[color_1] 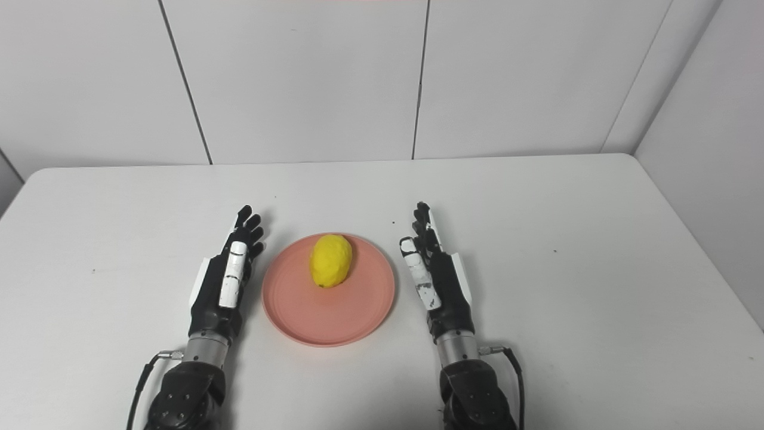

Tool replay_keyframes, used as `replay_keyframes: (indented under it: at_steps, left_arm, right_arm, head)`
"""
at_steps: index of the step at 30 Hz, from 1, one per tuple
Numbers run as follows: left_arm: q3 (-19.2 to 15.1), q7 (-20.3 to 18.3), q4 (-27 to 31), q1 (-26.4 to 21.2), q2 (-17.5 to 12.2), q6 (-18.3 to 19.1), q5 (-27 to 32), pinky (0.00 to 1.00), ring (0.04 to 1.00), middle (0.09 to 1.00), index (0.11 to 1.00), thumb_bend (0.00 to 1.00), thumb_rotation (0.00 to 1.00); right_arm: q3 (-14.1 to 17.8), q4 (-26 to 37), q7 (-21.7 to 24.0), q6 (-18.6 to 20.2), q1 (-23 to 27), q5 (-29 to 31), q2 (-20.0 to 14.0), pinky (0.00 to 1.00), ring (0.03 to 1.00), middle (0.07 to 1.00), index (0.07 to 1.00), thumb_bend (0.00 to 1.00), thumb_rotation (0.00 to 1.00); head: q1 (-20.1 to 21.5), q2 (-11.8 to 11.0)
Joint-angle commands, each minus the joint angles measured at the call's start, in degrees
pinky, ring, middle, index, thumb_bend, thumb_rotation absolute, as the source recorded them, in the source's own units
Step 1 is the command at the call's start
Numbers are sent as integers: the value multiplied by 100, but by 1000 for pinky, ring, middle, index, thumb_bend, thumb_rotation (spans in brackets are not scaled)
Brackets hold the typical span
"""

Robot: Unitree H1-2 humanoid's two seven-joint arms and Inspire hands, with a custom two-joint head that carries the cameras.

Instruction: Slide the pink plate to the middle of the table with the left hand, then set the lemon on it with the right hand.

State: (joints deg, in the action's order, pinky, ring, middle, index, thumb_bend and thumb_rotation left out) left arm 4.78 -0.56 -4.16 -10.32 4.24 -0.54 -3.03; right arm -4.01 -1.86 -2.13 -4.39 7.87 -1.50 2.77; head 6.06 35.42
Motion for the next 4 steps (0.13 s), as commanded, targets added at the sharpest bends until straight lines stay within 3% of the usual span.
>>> replay_keyframes:
  at_steps: [1,4]
  left_arm:
    - [15,-4,132,-224,9,-71,-17,976,982,978,974,588,1000]
    - [24,3,128,-220,6,-30,-52,982,986,979,975,592,1000]
  right_arm:
    - [6,64,50,8,151,21,31,1000,1000,996,981,753,927]
    - [1,74,79,-3,159,39,24,1000,1000,1000,984,750,926]
  head:
    - [8,-22]
    - [53,-50]
